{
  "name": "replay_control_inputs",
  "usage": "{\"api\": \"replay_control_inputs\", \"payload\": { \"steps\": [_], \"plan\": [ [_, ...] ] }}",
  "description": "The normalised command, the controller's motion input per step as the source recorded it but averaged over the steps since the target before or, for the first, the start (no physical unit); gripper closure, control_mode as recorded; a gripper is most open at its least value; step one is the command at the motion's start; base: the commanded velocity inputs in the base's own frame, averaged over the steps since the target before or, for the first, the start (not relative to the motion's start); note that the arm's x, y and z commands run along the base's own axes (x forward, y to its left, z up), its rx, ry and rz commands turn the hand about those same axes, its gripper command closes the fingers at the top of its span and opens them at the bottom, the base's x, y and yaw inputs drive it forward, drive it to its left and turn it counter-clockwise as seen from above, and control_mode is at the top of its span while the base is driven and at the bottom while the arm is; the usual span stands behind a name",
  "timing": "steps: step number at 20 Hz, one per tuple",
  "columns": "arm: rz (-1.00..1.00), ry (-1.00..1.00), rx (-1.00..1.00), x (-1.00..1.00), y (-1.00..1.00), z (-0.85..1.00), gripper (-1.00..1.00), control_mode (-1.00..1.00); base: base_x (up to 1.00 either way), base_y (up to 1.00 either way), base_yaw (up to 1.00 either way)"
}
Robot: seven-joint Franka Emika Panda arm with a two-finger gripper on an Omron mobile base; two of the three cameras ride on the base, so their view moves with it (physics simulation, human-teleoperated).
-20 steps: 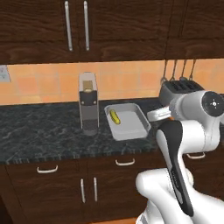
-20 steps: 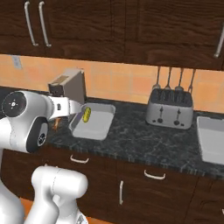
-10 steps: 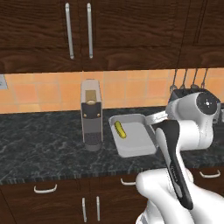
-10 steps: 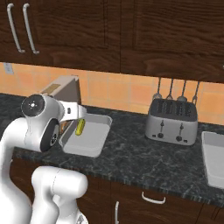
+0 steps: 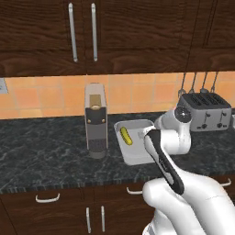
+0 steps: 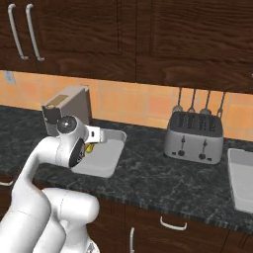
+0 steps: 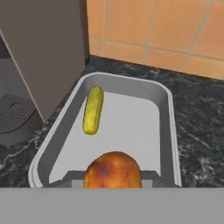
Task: Place one cucumber and one chicken drumstick in each tupperware on the nearby counter, to pack two identical lunches.
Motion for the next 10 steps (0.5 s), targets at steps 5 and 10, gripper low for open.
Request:
{"api": "replay_control_inputs", "payload": {
  "steps": [5, 10],
  "plan": [
    [0.00, 0.16, -0.01, 0.90, 0.29, -0.48, 1.00, -1.00, 0.00, 0.00, 0.00],
    [0.05, 0.04, 0.00, 0.53, -0.14, -0.35, 1.00, -1.00, 0.00, 0.00, 0.00]
  ]
}}
